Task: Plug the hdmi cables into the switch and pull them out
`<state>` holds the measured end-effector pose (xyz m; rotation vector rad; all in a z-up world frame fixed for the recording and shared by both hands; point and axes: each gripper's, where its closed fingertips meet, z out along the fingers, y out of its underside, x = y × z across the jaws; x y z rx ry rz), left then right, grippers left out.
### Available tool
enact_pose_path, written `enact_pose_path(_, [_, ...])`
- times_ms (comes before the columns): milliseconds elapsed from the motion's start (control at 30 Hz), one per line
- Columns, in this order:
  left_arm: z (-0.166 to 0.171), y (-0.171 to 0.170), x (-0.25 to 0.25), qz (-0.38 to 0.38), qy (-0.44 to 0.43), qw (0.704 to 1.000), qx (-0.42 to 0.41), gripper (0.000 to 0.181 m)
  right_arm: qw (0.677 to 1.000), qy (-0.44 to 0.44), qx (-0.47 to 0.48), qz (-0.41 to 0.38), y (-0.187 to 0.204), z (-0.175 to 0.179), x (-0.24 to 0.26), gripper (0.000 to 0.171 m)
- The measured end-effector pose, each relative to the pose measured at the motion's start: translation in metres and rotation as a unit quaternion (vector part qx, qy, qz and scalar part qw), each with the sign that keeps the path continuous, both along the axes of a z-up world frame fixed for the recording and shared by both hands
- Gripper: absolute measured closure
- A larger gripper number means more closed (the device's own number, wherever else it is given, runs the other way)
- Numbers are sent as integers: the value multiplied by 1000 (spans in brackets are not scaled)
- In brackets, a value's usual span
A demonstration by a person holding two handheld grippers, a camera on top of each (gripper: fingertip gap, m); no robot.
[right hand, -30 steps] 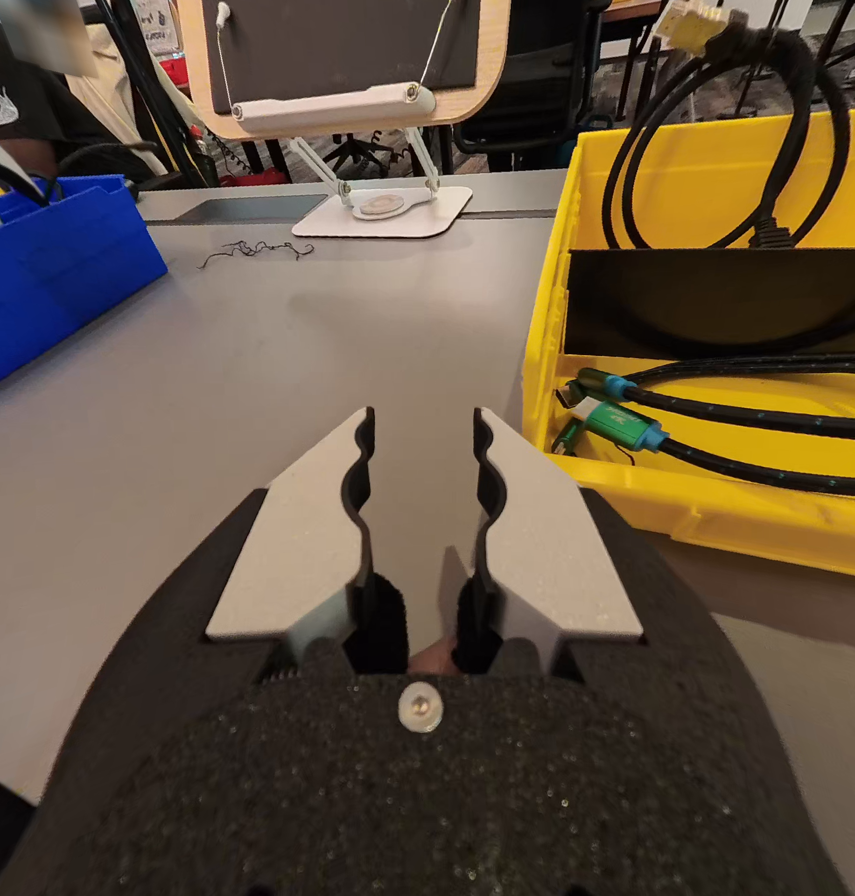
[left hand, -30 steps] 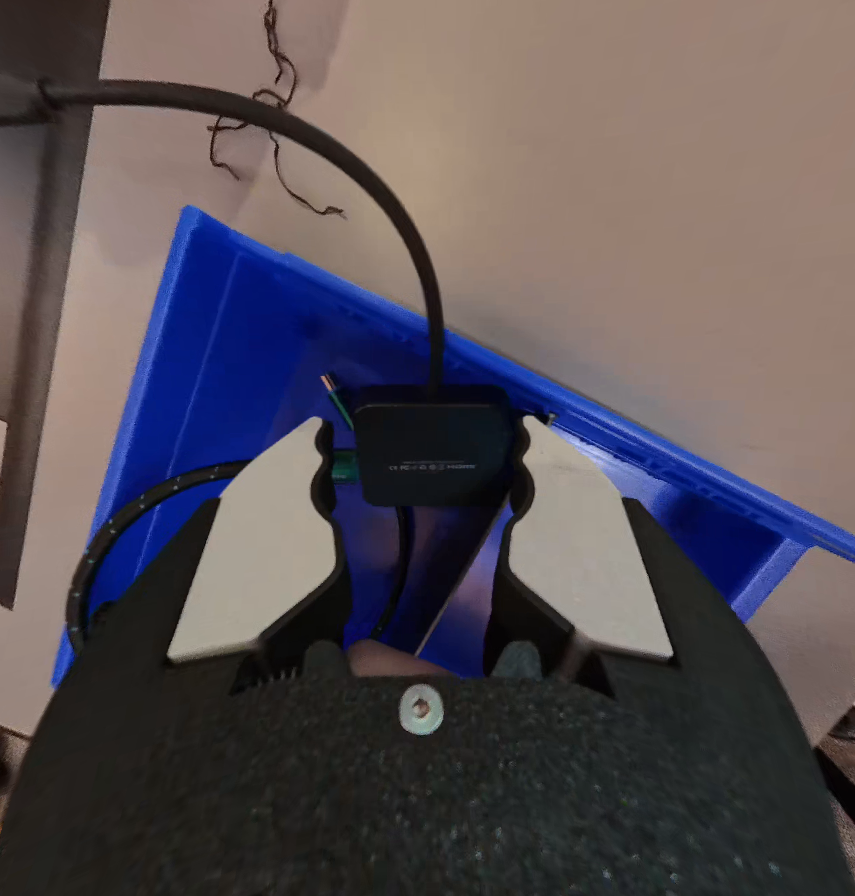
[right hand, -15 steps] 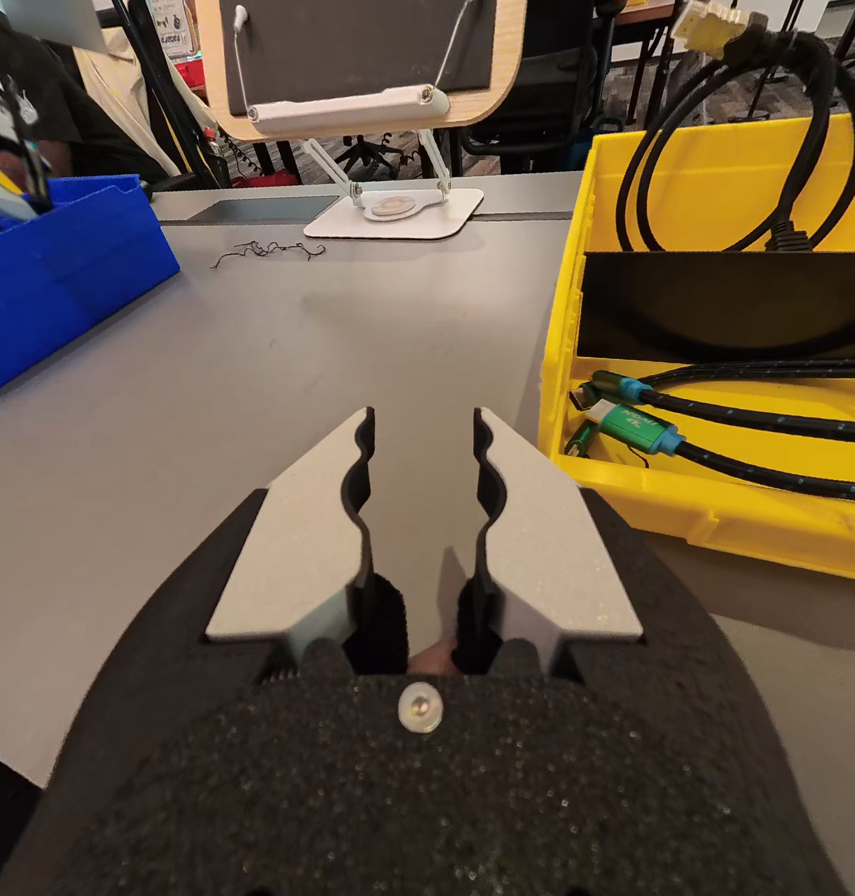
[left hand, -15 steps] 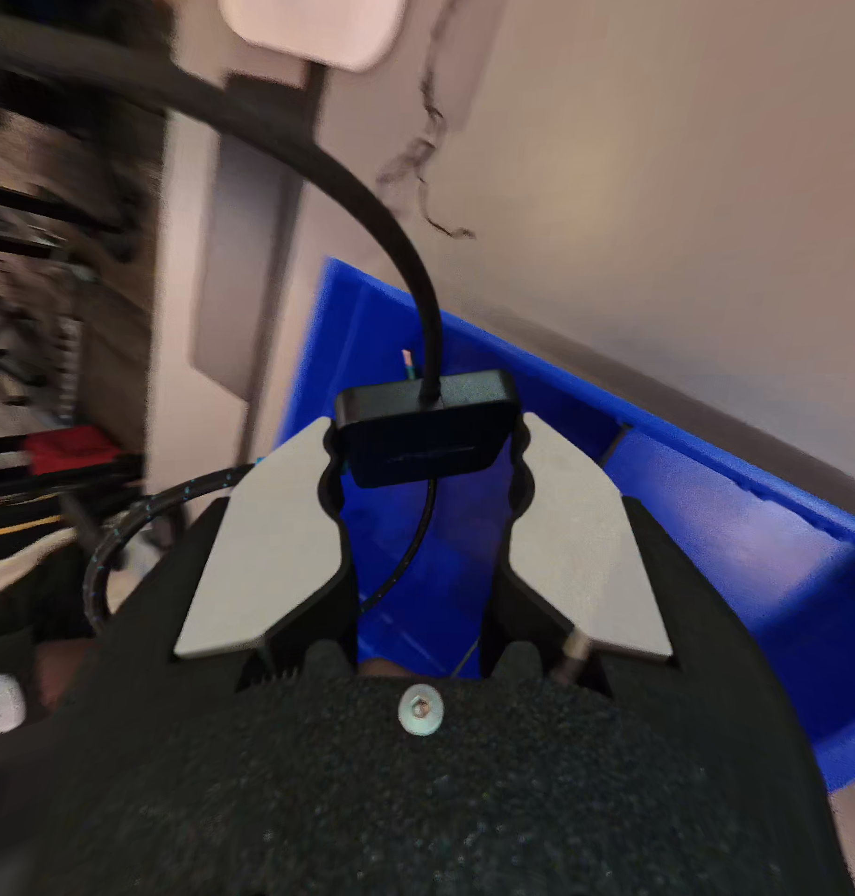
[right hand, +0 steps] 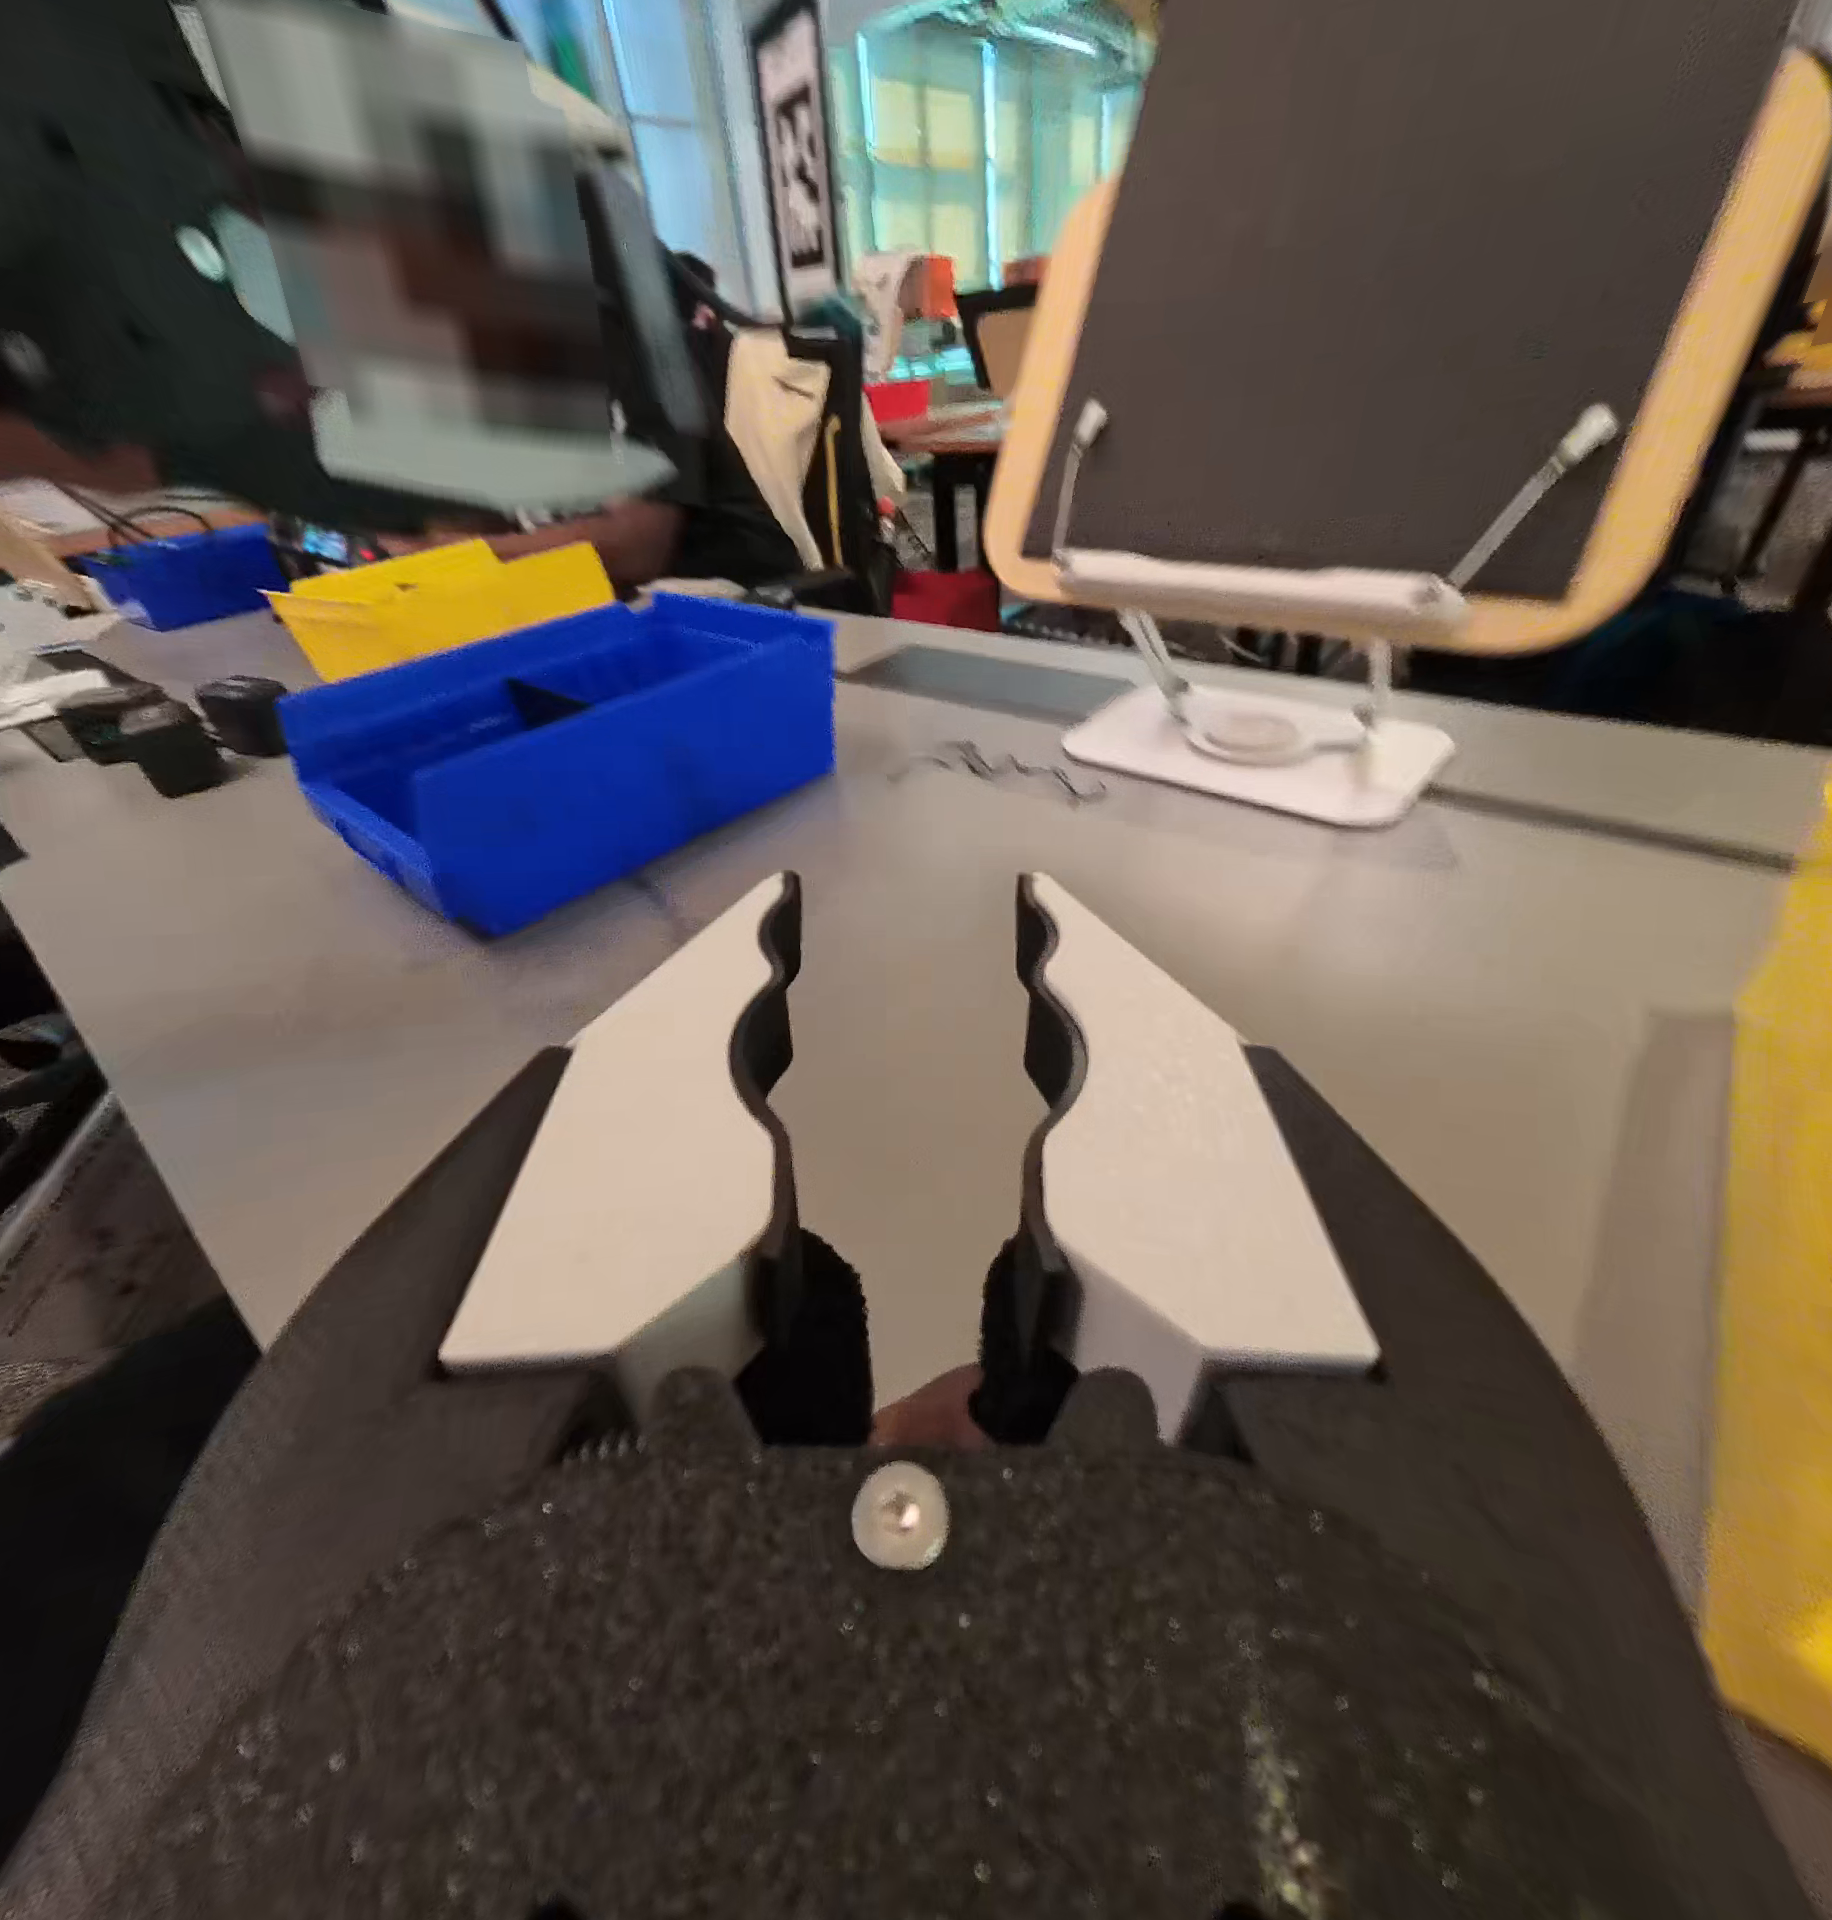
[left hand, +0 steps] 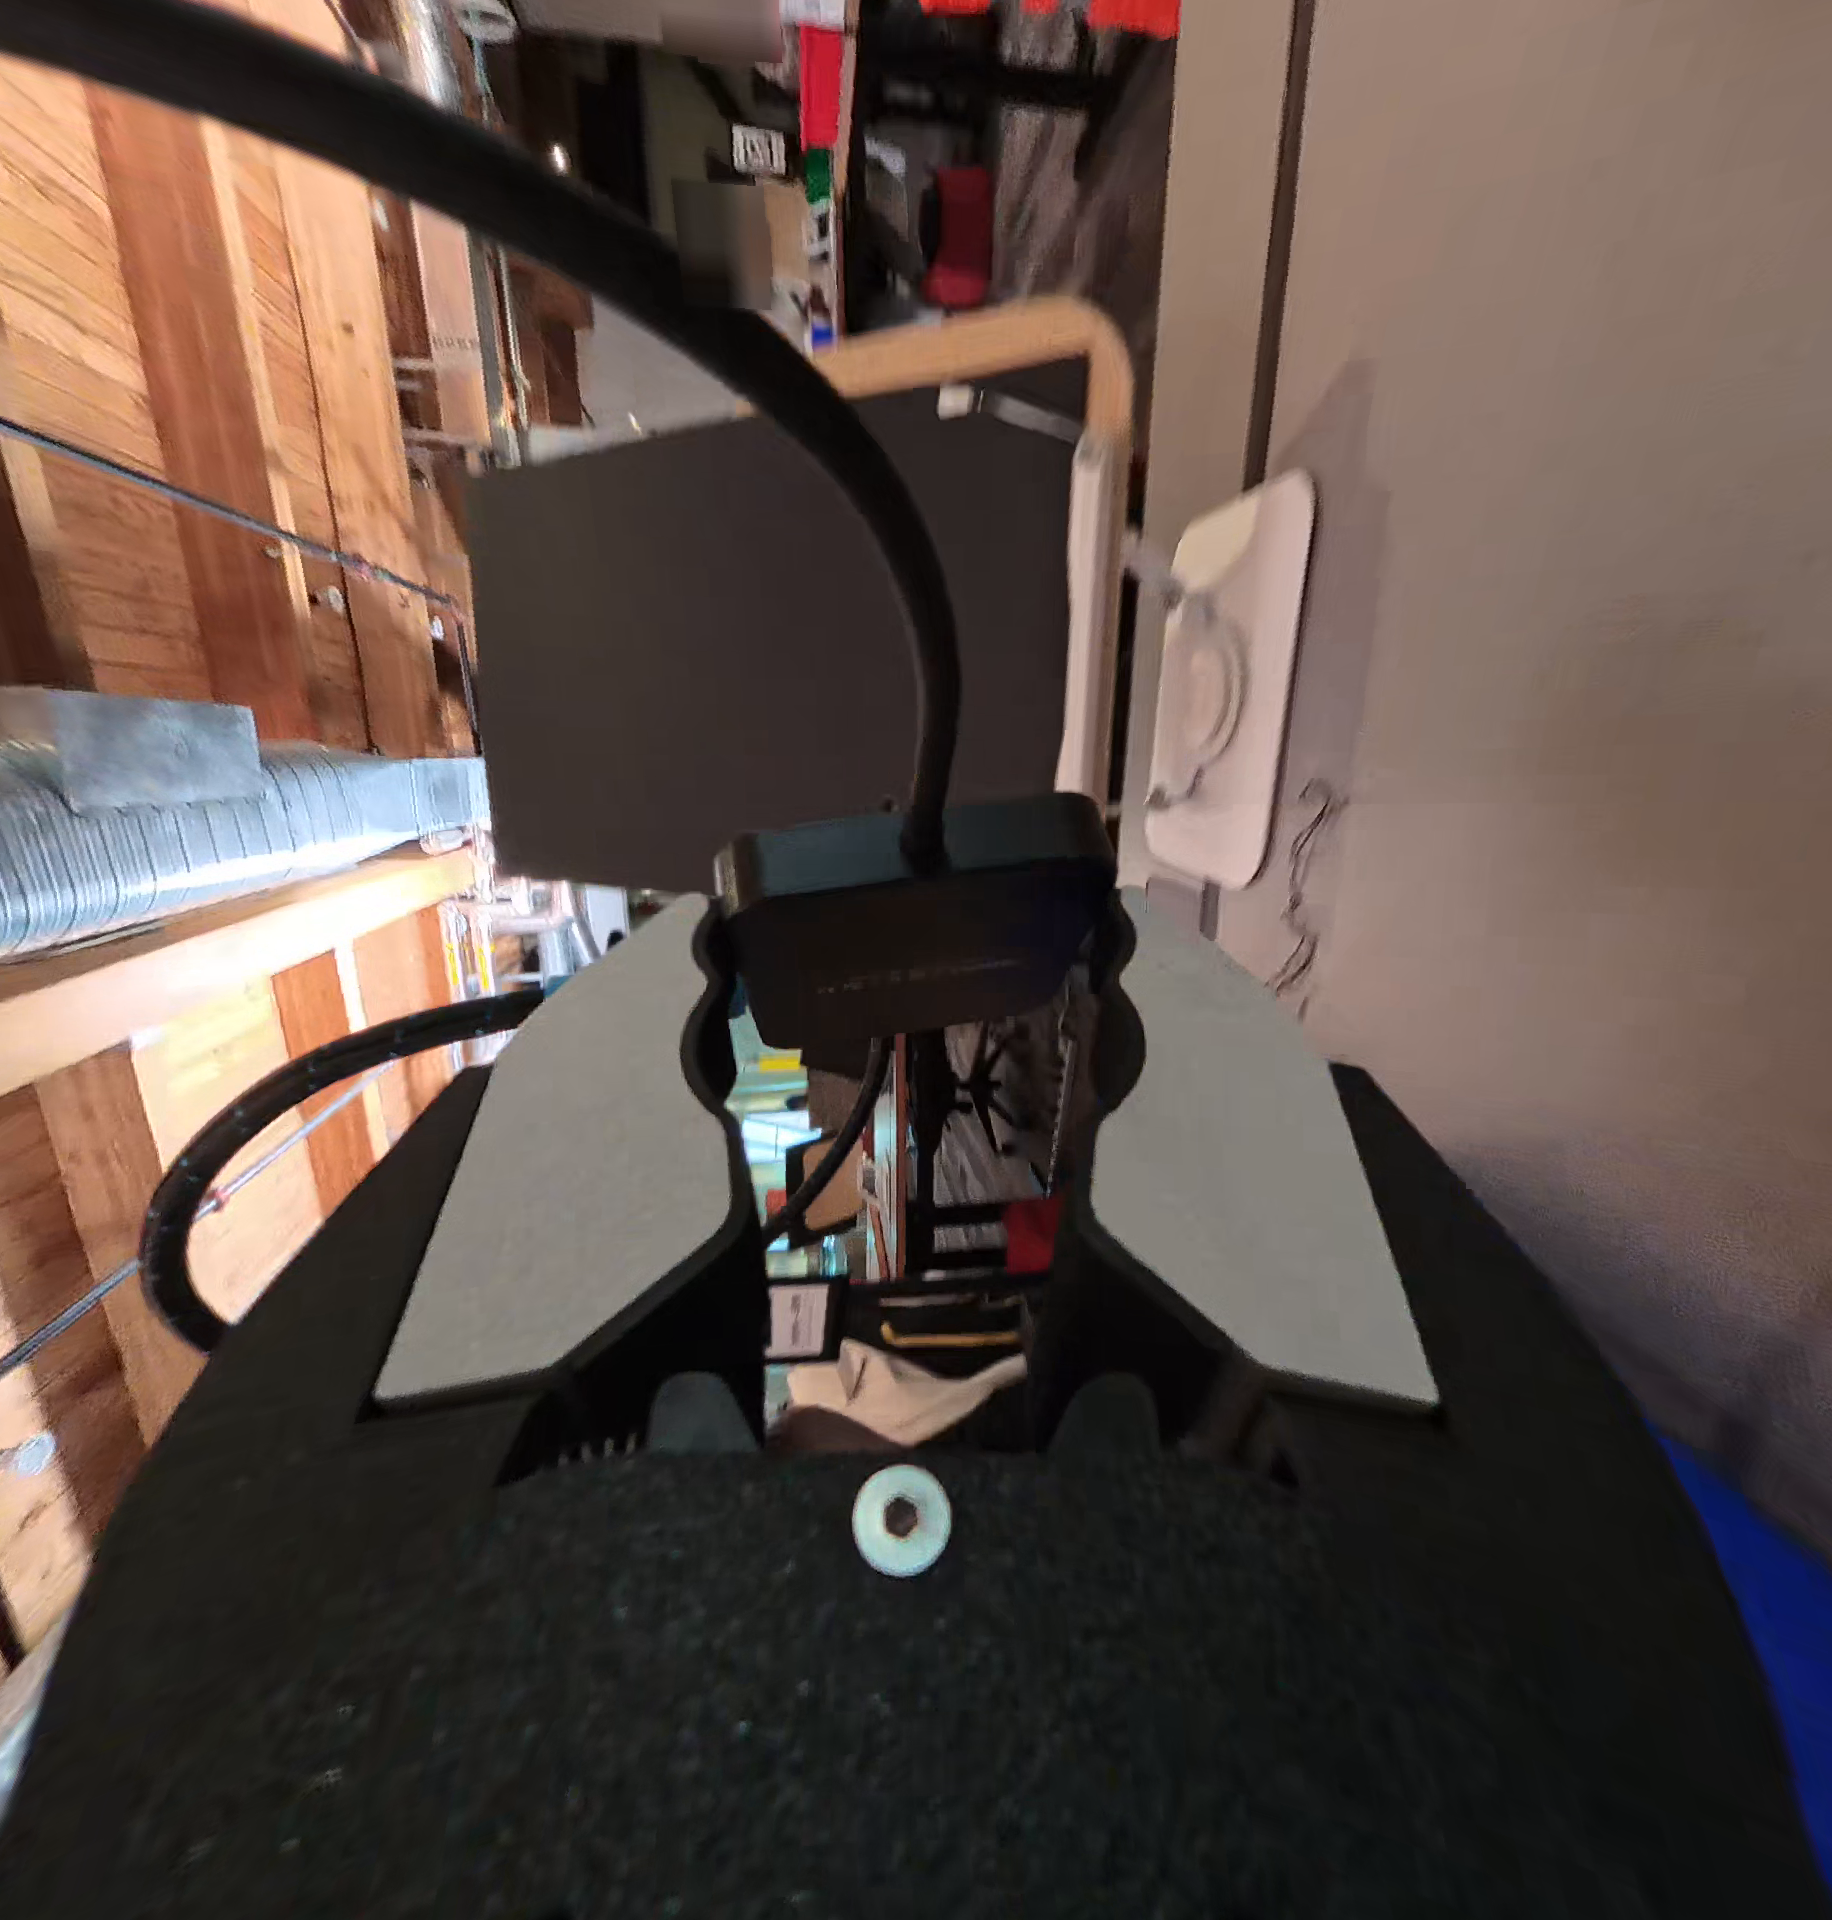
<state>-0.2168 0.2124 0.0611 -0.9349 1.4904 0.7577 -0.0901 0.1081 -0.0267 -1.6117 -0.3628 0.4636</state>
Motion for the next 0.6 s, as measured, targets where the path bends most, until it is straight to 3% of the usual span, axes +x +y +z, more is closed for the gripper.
enact_pose_path(167, [-35,-58,61,-50,-17,998,-14,115,997,-10,60,37,3,42,-50,131])
enact_pose_path(300, [-56,-89,86,-78,-43,995,-34,115,996,17,56,67,2,44,-60,134])
enact_pose_path(333, [-60,-93,89,-76,-48,995,-31,115,996,15,54,63,3,40,-58,137])
enact_pose_path(367, [-63,-96,90,-74,-51,996,-26,115,997,0,60,47,5,36,-52,152])
enact_pose_path(433, [-70,-102,91,-78,-65,994,-37,115,994,-41,81,53,1,29,-49,158])
enact_pose_path(467, [-74,-106,89,-76,-75,993,-45,117,993,-56,89,60,-2,25,-50,159])
enact_pose_path(533, [-74,-121,83,-92,-127,986,-52,142,989,-99,109,17,5,16,-38,159])
enact_pose_path(600, [-93,-136,74,-95,-175,970,-137,148,983,-140,116,-11,13,-1,-25,159])
